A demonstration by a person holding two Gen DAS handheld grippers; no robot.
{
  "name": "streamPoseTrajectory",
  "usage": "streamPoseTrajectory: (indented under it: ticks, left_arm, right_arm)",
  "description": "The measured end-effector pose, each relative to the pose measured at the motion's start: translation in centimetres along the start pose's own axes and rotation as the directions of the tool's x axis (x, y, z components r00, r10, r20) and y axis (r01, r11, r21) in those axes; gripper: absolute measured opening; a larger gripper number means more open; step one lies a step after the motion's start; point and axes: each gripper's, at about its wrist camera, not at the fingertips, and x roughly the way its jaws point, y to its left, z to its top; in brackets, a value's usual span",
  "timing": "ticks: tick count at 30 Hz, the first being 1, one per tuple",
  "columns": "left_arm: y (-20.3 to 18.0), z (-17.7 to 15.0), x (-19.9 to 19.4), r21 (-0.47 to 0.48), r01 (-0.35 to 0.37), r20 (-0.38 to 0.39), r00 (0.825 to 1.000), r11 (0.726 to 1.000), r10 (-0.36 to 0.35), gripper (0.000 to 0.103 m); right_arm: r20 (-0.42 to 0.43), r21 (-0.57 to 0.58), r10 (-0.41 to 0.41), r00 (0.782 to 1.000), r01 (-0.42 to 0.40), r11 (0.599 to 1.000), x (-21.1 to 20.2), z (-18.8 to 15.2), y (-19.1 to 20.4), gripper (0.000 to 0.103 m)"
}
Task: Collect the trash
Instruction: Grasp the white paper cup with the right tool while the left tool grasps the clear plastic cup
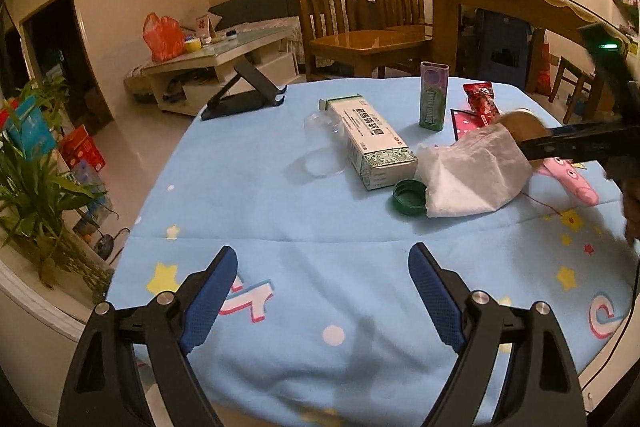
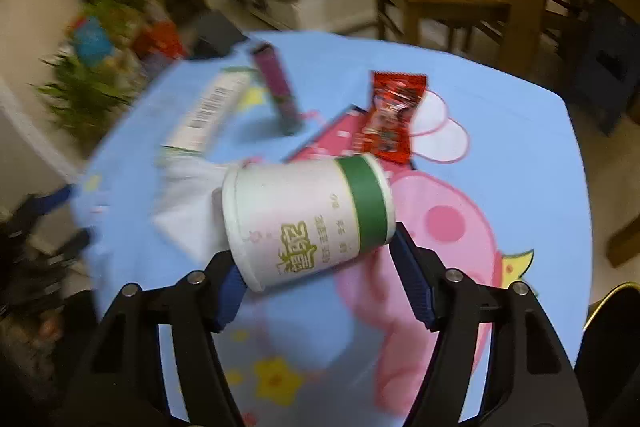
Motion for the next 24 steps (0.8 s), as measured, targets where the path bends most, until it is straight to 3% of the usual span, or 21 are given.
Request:
streamPoseTrajectory:
  ticks: [2, 6, 7, 10, 11, 13, 14, 16, 19, 24]
  left_arm:
    - [-0.3, 0.2, 0.3, 0.005, 0.0, 0.0, 1.0, 1.0, 0.0, 0.084]
    - [-0.9, 0.5, 0.7, 0.014, -0.005, -0.004, 1.0, 1.0, 0.005, 0.085]
    - [-1.0, 0.6, 0.8, 0.012, -0.01, -0.005, 1.0, 1.0, 0.01, 0.085]
    - [-0.9, 1.0, 1.1, -0.006, -0.017, -0.019, 1.0, 1.0, 0.017, 0.085]
    - [-0.9, 1.0, 1.3, -0.01, -0.02, -0.023, 1.0, 1.0, 0.02, 0.085]
    - [-0.5, 1.1, 1.5, -0.026, -0.025, -0.033, 0.999, 0.999, 0.024, 0.085]
    - [-0.3, 1.1, 1.6, -0.035, -0.028, -0.038, 0.999, 0.999, 0.027, 0.085]
    - [0.3, 1.3, 1.8, -0.054, -0.038, -0.045, 0.998, 0.998, 0.036, 0.085]
    - [2.1, 2.2, 2.4, -0.097, -0.043, -0.053, 0.998, 0.994, 0.038, 0.085]
    - [4.7, 6.2, 5.4, -0.159, 0.03, -0.072, 0.997, 0.987, -0.042, 0.085]
  right_arm:
    - [0.029, -0.026, 0.057, 0.998, -0.057, 0.998, -1.7, -0.9, 0.7, 0.065]
    - [0.043, -0.003, 0.023, 0.999, -0.023, 1.0, -3.4, -2.1, -0.1, 0.058]
    - [0.051, 0.009, 0.004, 0.999, -0.004, 1.0, -3.8, -2.4, -0.6, 0.052]
    - [0.019, 0.005, -0.042, 0.999, 0.041, 0.999, -3.6, -3.2, -1.0, 0.016]
    - [0.005, -0.004, -0.045, 0.999, 0.045, 0.999, -3.2, -3.3, -0.9, 0.015]
    - [0.01, -0.006, -0.05, 0.999, 0.05, 0.999, -3.4, -3.7, -0.5, 0.02]
    - [0.022, 0.013, -0.039, 0.999, 0.039, 0.999, -3.7, -3.7, -0.7, 0.038]
    - [0.077, 0.059, -0.018, 0.997, 0.013, 0.998, -5.4, -3.7, -1.5, 0.058]
    - [0.073, 0.053, -0.016, 0.997, 0.012, 0.999, -7.2, -3.6, -2.1, 0.077]
    - [0.058, -0.01, -0.028, 0.998, 0.029, 1.0, -9.2, -4.9, -2.0, 0.077]
